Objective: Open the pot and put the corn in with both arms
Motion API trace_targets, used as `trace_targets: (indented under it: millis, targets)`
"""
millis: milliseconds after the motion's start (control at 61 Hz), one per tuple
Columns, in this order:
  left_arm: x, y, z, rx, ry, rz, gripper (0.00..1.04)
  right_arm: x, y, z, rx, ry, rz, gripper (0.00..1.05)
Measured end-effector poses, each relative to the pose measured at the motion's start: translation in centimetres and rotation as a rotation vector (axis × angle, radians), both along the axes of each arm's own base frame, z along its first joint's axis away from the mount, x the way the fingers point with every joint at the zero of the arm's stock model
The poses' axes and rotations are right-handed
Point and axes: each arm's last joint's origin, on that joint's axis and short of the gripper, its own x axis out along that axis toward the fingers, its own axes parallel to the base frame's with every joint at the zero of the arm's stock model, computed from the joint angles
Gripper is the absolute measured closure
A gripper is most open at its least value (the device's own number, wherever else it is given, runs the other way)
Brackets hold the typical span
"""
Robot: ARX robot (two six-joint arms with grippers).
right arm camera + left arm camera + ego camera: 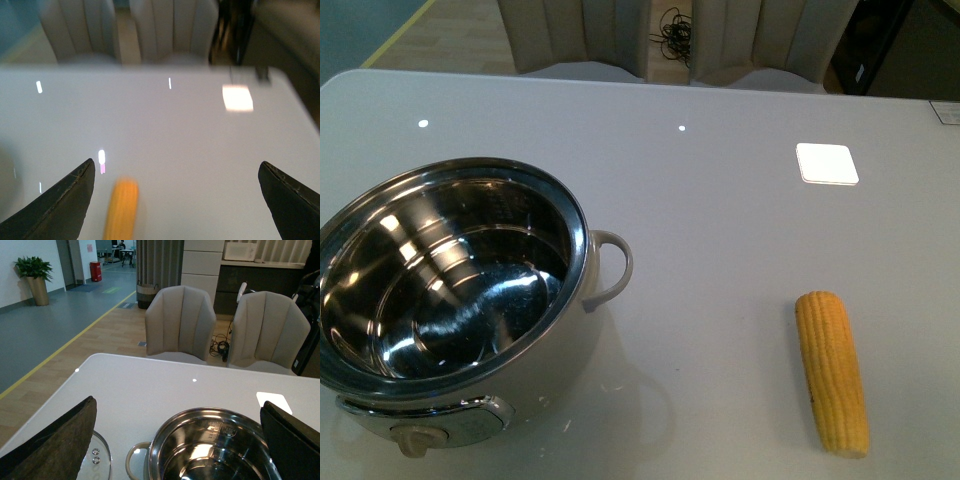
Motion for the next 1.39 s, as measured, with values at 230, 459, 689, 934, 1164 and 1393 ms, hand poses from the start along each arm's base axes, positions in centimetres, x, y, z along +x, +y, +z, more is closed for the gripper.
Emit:
trace_targets:
  millis: [230,459,689,934,1164,1393]
  targets:
    - [0.0,0.0,0.0,0.0,0.0,0.0,0.07,2.4,1.0,-1.8,0.005,0.361,0.07,0.09]
    - [0.0,0.0,0.0,0.0,0.0,0.0,0.07,6.5,2.5,-4.6,-0.021,0.432,0.117,0.09]
    - [0.0,0.0,0.0,0.0,0.0,0.0,0.07,11.6,4.3,-8.1,-0.049,0.487,0.163,0.09]
    - [0.0,0.0,0.0,0.0,0.0,0.0,0.07,14.3,5.4,-12.8,-0.093,0.6,0.181,0.09]
    - [0.0,0.0,0.0,0.0,0.0,0.0,0.07,15.0,6.0,-16.3,-0.107,0.687,0.197,0.09]
    - [0.0,0.0,0.0,0.0,0.0,0.0,0.07,15.9,6.4,-18.4,-0.113,0.732,0.201,0.09]
